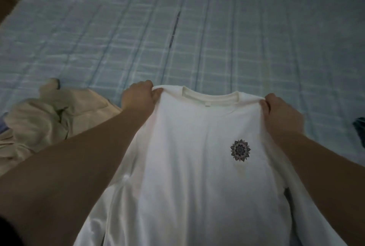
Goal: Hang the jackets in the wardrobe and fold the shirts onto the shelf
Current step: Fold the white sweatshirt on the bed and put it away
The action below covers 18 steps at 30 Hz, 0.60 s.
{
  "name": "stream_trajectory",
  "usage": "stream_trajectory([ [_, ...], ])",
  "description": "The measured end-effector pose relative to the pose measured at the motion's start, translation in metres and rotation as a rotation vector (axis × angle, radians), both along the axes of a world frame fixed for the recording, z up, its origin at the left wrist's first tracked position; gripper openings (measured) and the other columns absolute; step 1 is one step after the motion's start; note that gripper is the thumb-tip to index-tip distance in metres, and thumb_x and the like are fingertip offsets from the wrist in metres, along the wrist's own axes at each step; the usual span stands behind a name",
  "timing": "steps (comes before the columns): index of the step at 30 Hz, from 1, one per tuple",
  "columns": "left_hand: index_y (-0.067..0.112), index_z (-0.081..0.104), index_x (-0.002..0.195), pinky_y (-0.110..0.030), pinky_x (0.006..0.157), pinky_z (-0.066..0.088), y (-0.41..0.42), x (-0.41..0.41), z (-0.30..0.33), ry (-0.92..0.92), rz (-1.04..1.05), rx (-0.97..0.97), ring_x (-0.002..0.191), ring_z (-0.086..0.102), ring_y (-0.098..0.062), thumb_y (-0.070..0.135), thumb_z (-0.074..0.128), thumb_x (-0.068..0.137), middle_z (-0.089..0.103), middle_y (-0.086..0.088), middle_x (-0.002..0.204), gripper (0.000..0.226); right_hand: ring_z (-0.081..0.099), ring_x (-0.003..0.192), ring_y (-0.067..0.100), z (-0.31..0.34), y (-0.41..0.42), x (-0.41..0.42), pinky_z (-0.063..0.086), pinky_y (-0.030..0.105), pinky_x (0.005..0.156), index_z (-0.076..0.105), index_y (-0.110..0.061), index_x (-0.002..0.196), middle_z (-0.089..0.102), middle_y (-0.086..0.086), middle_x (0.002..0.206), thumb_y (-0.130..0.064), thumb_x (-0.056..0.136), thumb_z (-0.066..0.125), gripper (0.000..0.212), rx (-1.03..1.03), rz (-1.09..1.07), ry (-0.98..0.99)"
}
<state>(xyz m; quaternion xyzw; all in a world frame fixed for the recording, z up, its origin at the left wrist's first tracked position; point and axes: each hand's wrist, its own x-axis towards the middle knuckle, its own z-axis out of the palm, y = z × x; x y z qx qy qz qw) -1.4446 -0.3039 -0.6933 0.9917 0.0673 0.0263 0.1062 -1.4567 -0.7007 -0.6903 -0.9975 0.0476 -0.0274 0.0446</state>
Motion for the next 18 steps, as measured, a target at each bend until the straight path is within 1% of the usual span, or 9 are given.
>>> stream_trajectory([
  [3, 0.014, 0.054, 0.091, -0.041, 0.075, 0.042, -0.003, 0.017, -0.017, 0.070, -0.015, 0.067, 0.091, 0.059, -0.036, 0.050, 0.043, 0.096, 0.063, -0.013, 0.092, 0.038, 0.048, 0.067, 0.026, -0.020, -0.001, 0.015, 0.035, 0.034, 0.062, 0.039, -0.023, 0.088, 0.055, 0.003, 0.082, -0.045, 0.103, 0.028, 0.029, -0.017, 0.000, 0.015],
  [6, 0.011, 0.054, 0.094, -0.042, 0.078, 0.042, -0.001, 0.023, -0.045, 0.098, -0.040, 0.106, 0.091, 0.058, -0.037, 0.048, 0.044, 0.094, 0.063, -0.016, 0.094, 0.038, 0.054, 0.070, 0.029, -0.045, -0.003, 0.024, 0.038, 0.035, 0.063, 0.040, -0.024, 0.091, 0.058, 0.004, 0.086, -0.046, 0.102, 0.029, 0.027, -0.016, 0.001, 0.075],
  [8, 0.010, 0.053, 0.092, -0.045, 0.078, 0.044, 0.000, 0.022, -0.067, 0.069, -0.059, 0.109, 0.088, 0.058, -0.039, 0.049, 0.042, 0.090, 0.061, -0.019, 0.091, 0.040, 0.053, 0.070, 0.028, -0.063, -0.008, 0.027, 0.038, 0.035, 0.064, 0.040, -0.025, 0.092, 0.059, 0.005, 0.087, -0.049, 0.101, 0.030, 0.027, 0.002, -0.018, 0.091],
  [10, 0.011, 0.051, 0.089, -0.045, 0.077, 0.043, 0.001, 0.020, -0.085, 0.001, -0.062, 0.103, 0.086, 0.057, -0.039, 0.049, 0.042, 0.088, 0.060, -0.019, 0.088, 0.039, 0.051, 0.069, 0.026, -0.076, -0.011, 0.028, 0.038, 0.035, 0.066, 0.043, -0.024, 0.095, 0.059, 0.004, 0.086, -0.049, 0.101, 0.031, 0.029, 0.003, -0.043, 0.040],
  [12, 0.012, 0.050, 0.089, -0.046, 0.077, 0.043, 0.003, 0.020, -0.096, -0.074, -0.041, 0.101, 0.087, 0.056, -0.040, 0.048, 0.044, 0.088, 0.058, -0.019, 0.089, 0.037, 0.053, 0.074, 0.027, -0.082, -0.012, 0.029, 0.038, 0.036, 0.067, 0.047, -0.022, 0.099, 0.058, 0.004, 0.090, -0.049, 0.101, 0.034, 0.030, 0.004, -0.042, -0.012],
  [14, 0.010, 0.051, 0.093, -0.048, 0.080, 0.042, 0.004, 0.022, -0.101, -0.107, -0.042, 0.120, 0.090, 0.054, -0.040, 0.049, 0.043, 0.088, 0.056, -0.020, 0.093, 0.040, 0.057, 0.084, 0.030, -0.084, -0.011, 0.029, 0.039, 0.037, 0.070, 0.049, -0.021, 0.102, 0.057, 0.006, 0.098, -0.048, 0.100, 0.035, 0.030, -0.009, -0.030, -0.030],
  [18, 0.005, 0.051, 0.101, -0.050, 0.083, 0.039, 0.000, 0.018, -0.092, -0.070, -0.031, 0.191, 0.096, 0.051, -0.041, 0.050, 0.038, 0.088, 0.054, -0.024, 0.102, 0.049, 0.054, 0.092, 0.033, -0.079, -0.010, 0.029, 0.040, 0.040, 0.071, 0.048, -0.018, 0.104, 0.053, 0.009, 0.102, -0.045, 0.100, 0.036, 0.030, 0.028, 0.007, -0.006],
])
